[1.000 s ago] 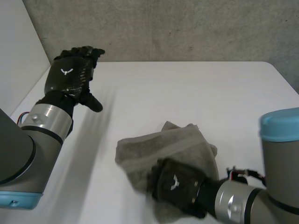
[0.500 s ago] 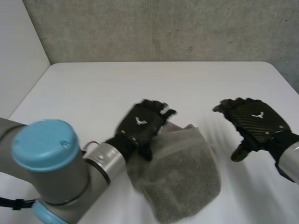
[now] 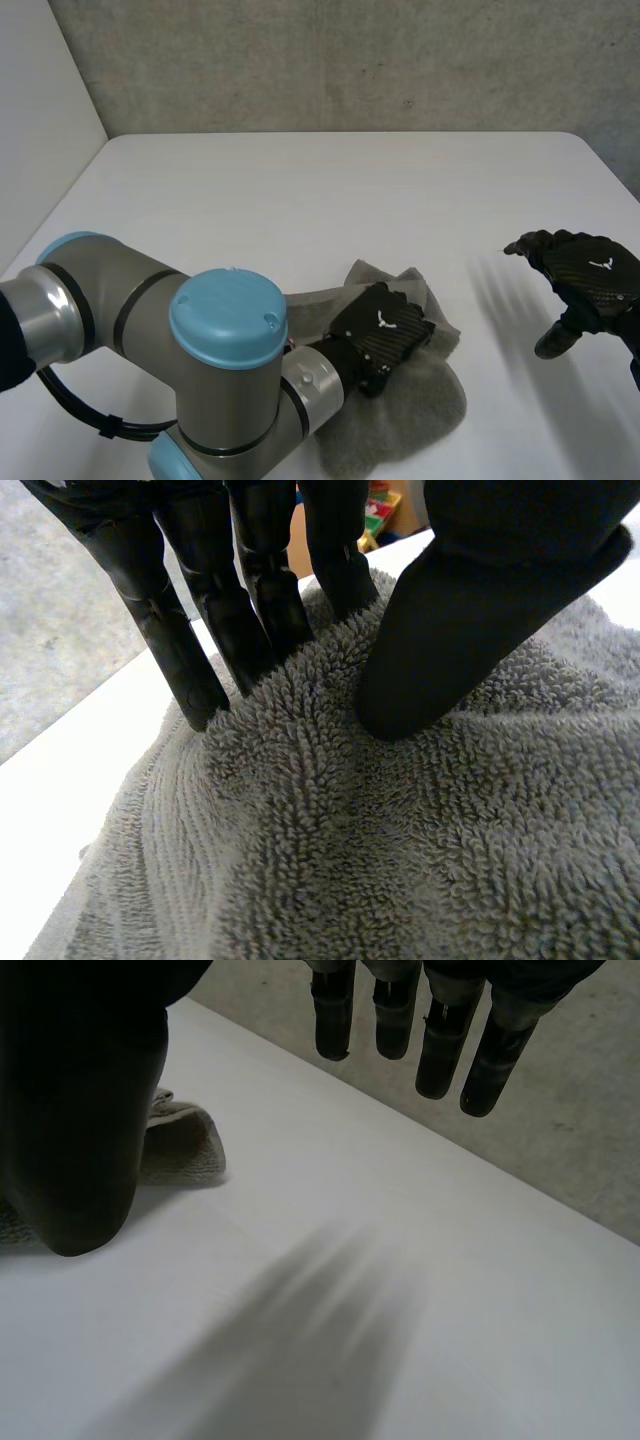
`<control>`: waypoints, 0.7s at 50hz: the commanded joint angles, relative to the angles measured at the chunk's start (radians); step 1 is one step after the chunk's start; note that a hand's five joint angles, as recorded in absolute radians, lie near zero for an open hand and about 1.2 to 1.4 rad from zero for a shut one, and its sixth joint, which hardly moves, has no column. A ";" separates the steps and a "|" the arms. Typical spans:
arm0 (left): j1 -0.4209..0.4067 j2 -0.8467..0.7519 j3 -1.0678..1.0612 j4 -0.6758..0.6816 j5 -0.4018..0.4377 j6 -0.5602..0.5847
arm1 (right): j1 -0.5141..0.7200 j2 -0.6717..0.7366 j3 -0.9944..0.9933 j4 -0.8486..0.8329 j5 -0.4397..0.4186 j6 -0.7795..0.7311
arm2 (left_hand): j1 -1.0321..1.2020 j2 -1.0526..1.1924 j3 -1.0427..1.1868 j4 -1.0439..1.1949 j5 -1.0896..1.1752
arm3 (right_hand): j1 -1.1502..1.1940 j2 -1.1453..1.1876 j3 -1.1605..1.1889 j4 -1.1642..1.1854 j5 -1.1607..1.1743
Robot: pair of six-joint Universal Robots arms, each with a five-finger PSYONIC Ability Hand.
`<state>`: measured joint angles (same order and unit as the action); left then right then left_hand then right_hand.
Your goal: Fold the towel.
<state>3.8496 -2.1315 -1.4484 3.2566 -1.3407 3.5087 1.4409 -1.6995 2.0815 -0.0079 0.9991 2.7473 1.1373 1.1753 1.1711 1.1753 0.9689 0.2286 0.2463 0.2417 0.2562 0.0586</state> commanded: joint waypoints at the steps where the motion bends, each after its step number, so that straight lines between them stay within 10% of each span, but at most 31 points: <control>1: 0.027 0.096 -0.021 0.047 -0.179 0.027 | 0.012 0.007 0.000 0.000 -0.020 0.000 | 0.259 0.221 0.225 0.221 0.253 | -0.054 -0.072 -0.067 -0.082 -0.059; 6: 0.102 0.211 -0.093 0.115 -0.307 0.026 | 0.012 0.015 -0.011 0.000 -0.039 0.012 | 0.259 0.221 0.225 0.221 0.253 | -0.054 -0.072 -0.067 -0.082 -0.059; 18: 0.320 0.424 -0.401 0.285 -0.307 0.026 | 0.259 0.121 -0.081 0.000 -0.043 0.015 | 0.259 0.221 0.225 0.221 0.253 | -0.054 -0.072 -0.067 -0.082 -0.059; 35: 0.413 0.469 -0.570 0.282 -0.301 0.016 | 0.593 0.455 -0.401 -0.020 0.230 0.215 | 0.259 0.221 0.225 0.221 0.253 | 0.003 -0.015 -0.010 -0.024 -0.001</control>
<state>4.2631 -1.6865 -1.9770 3.5422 -1.6413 3.5250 1.9849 -1.3348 1.7883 -0.0359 1.1900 2.9064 1.1598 1.2161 1.2145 1.2178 1.0149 0.2291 0.2463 0.2417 0.2562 0.0586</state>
